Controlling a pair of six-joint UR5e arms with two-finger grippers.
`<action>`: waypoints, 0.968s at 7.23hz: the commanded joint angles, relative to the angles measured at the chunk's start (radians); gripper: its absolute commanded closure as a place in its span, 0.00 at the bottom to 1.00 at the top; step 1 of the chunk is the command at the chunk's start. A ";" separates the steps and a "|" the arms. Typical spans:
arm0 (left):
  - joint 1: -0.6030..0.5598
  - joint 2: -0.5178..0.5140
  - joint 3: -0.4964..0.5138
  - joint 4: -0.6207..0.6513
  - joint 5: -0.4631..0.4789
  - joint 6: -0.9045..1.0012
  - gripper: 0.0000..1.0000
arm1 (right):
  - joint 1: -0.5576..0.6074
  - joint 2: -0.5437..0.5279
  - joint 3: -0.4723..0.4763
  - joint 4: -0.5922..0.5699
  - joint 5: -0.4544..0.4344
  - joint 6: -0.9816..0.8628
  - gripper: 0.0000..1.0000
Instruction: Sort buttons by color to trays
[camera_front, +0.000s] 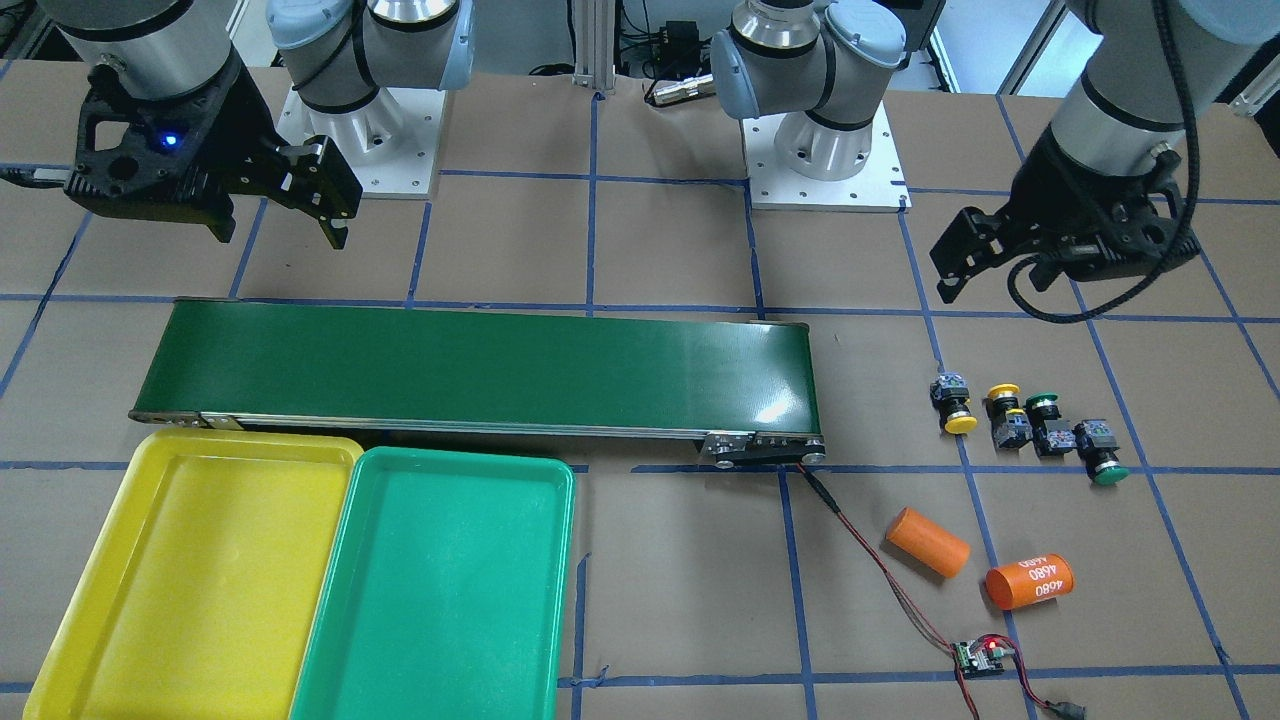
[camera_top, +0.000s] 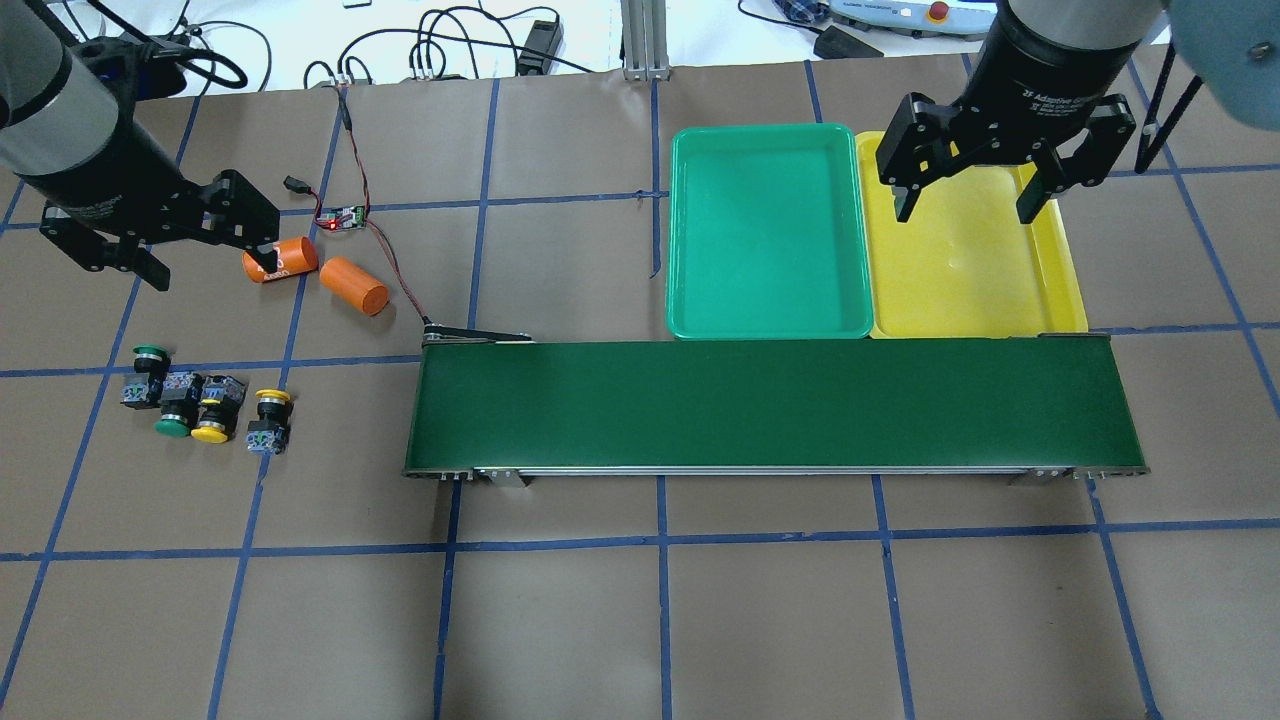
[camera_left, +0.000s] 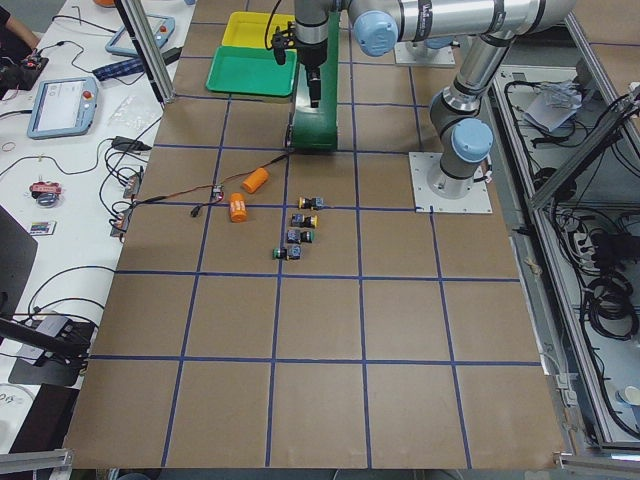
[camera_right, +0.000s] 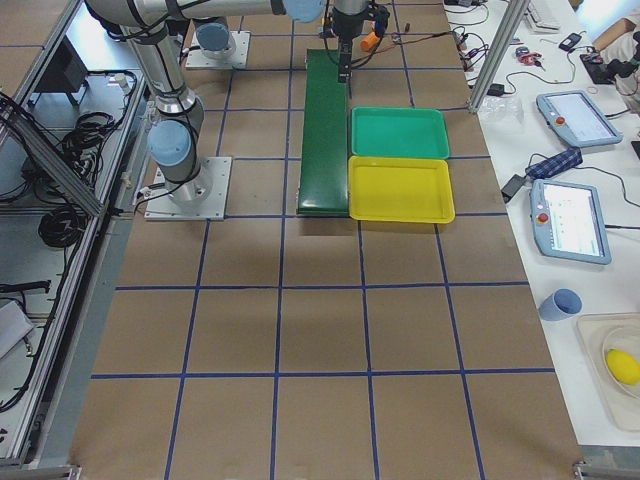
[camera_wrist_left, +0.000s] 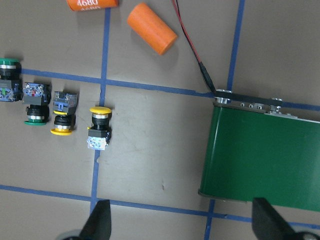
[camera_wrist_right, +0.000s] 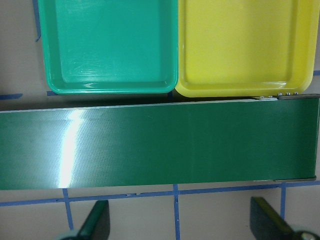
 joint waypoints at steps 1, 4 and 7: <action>0.077 -0.118 0.015 0.167 0.003 0.143 0.00 | 0.000 0.000 0.000 0.000 -0.001 0.001 0.00; 0.080 -0.310 0.043 0.374 0.000 0.148 0.00 | 0.000 0.000 0.000 0.000 0.001 0.001 0.00; 0.080 -0.476 0.150 0.394 -0.008 0.141 0.00 | 0.000 0.000 0.000 0.000 0.001 0.001 0.00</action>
